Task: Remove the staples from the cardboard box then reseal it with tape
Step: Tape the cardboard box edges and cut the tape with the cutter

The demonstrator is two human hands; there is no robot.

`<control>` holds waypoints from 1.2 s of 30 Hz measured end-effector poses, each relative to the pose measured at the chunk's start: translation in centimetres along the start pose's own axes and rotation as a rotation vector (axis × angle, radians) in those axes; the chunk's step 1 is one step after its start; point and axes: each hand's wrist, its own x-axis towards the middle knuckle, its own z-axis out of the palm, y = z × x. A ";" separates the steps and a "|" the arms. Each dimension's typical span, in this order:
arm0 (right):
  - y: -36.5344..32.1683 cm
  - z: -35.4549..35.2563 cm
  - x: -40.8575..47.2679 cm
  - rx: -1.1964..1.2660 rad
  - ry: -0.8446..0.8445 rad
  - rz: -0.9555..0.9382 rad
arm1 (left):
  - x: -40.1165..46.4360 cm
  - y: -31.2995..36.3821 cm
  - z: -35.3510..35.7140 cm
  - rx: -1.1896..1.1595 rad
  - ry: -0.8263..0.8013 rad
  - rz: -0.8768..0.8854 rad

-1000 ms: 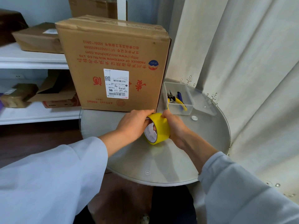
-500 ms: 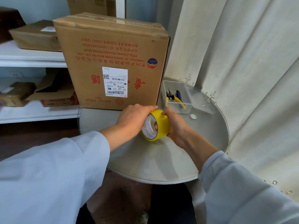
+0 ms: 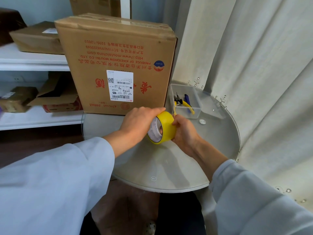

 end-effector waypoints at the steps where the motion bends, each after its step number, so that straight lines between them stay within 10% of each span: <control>1: 0.0 0.1 0.1 0.000 -0.009 -0.002 | 0.1 0.0 -0.2 0.027 0.007 0.015; 28: 0.7 -0.4 -1.8 0.055 -0.409 -0.045 | -1.2 -0.4 0.3 -0.049 -0.029 0.028; 36: 0.3 0.6 -1.8 0.022 -0.255 -0.015 | -1.5 -1.3 0.6 0.013 -0.068 -0.047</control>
